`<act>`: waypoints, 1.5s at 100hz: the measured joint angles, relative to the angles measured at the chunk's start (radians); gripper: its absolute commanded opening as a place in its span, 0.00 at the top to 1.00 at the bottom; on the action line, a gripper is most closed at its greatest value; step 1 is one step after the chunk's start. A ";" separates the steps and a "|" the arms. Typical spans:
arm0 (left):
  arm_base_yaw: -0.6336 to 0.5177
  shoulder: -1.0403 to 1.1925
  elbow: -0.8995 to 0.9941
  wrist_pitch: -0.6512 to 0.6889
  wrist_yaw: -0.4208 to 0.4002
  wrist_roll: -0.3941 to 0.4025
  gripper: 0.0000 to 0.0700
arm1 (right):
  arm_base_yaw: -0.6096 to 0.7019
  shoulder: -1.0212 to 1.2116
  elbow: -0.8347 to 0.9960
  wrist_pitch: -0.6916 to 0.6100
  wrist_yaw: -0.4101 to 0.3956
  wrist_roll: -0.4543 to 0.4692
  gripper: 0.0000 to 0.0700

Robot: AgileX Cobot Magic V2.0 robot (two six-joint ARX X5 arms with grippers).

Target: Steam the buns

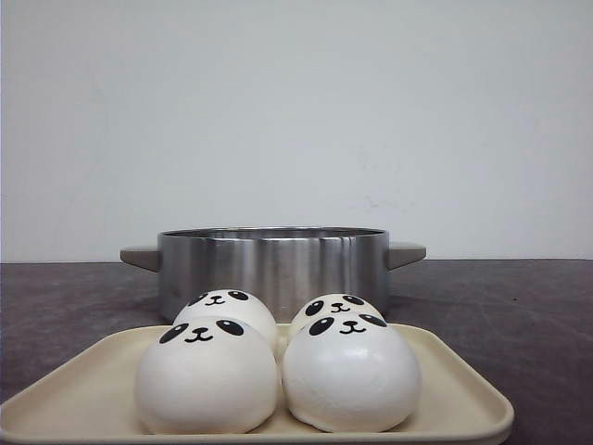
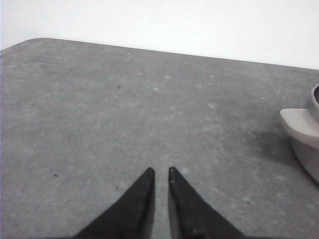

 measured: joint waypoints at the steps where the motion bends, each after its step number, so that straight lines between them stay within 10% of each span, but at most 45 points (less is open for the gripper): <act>1: 0.000 0.000 0.000 0.000 0.000 0.000 1.00 | 0.000 0.000 0.000 0.000 0.000 0.000 0.98; 20: 0.000 0.000 0.000 0.000 0.014 -0.033 1.00 | 0.000 0.000 -0.002 0.029 -0.024 0.049 0.98; 45: 0.000 0.000 0.018 -0.020 0.226 -0.394 1.00 | 0.000 0.000 0.003 0.227 -0.195 0.431 0.99; 59: 0.000 0.029 0.110 -0.030 0.320 -0.496 0.99 | 0.000 0.021 0.121 0.079 -0.235 0.568 0.99; 92: 0.000 0.431 0.680 -0.215 0.341 -0.230 0.98 | 0.001 0.366 0.694 -0.191 -0.223 0.311 0.99; 107: 0.000 0.593 0.924 -0.310 0.341 -0.142 0.47 | 0.001 0.473 0.892 -0.225 -0.319 0.245 0.98; 113: 0.000 0.625 0.978 -0.330 0.341 -0.129 0.18 | 0.001 0.487 0.925 -0.225 -0.375 0.243 0.76; 122: 0.000 0.645 1.011 -0.337 0.342 -0.123 0.03 | 0.001 0.489 0.937 -0.225 -0.421 0.246 0.00; 150: -0.008 0.644 1.011 -0.487 0.391 -0.124 0.03 | 0.002 0.540 0.937 -0.350 -0.426 0.328 0.00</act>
